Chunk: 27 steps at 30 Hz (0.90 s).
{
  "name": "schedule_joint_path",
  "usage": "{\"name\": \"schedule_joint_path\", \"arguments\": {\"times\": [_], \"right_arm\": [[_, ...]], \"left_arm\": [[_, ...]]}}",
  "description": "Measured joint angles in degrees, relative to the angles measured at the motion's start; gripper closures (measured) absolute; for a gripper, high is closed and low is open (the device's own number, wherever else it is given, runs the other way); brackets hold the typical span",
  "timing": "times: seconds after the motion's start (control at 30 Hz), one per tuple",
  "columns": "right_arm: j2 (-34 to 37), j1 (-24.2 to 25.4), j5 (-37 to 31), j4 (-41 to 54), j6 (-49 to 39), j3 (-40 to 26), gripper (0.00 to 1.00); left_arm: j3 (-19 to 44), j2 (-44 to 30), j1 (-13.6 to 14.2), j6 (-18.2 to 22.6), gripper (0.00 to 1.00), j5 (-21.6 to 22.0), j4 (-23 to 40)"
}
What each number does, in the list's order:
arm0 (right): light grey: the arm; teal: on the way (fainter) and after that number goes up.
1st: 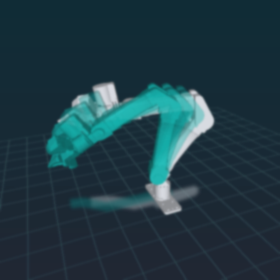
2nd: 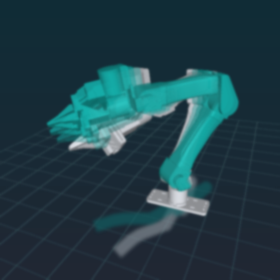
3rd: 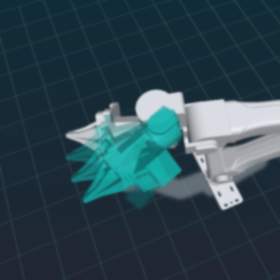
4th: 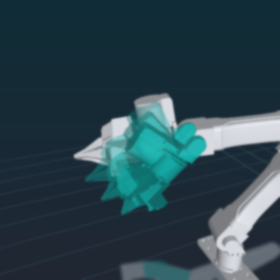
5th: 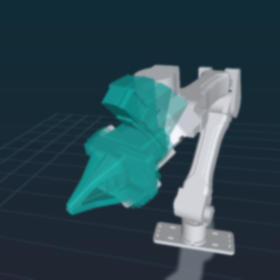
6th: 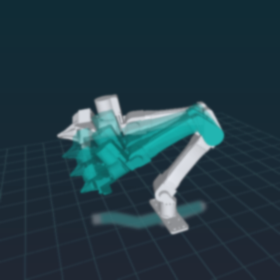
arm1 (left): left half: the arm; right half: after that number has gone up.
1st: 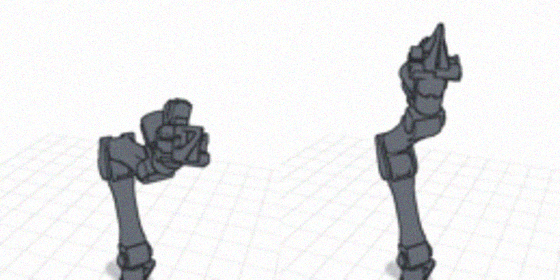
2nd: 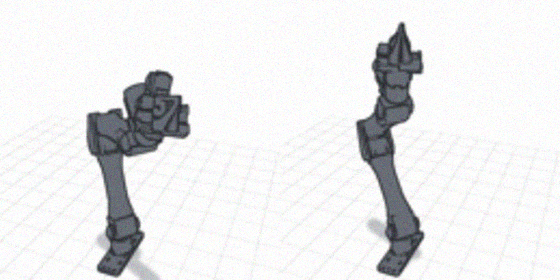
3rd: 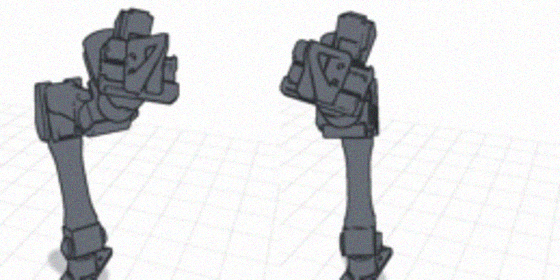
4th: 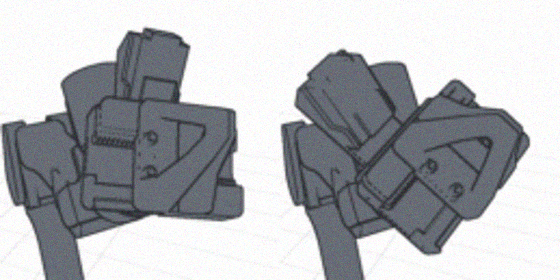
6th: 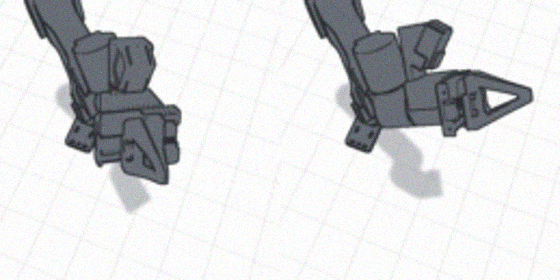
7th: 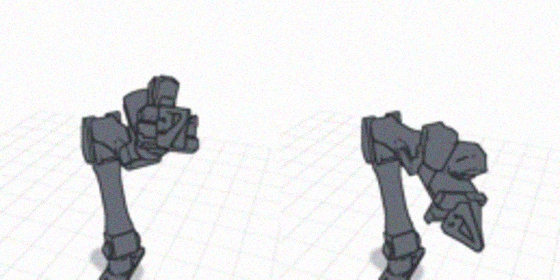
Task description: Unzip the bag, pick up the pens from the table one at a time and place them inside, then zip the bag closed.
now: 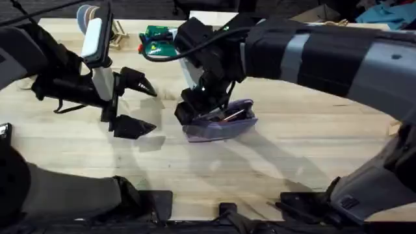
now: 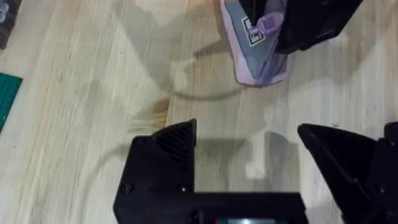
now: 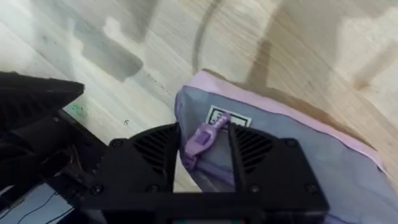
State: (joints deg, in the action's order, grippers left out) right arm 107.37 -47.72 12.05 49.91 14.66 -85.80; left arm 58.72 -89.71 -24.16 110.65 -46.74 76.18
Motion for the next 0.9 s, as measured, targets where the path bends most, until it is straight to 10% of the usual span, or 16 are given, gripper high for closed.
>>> {"name": "schedule_joint_path", "arguments": {"times": [0.37,0.57,0.9], "right_arm": [[0.00,-0.11,-0.03,2.68,0.12,-4.73,0.583],[0.00,-0.11,-0.04,5.44,0.14,-7.65,0.829],[0.00,-0.11,-0.08,6.98,-0.87,-7.67,0.359]], "left_arm": [[0.00,0.00,0.00,0.00,0.008,0.00,-0.07],[0.00,-0.02,0.00,0.00,0.007,0.00,-0.08],[0.00,-0.02,0.00,0.00,0.007,0.00,-0.09]]}}
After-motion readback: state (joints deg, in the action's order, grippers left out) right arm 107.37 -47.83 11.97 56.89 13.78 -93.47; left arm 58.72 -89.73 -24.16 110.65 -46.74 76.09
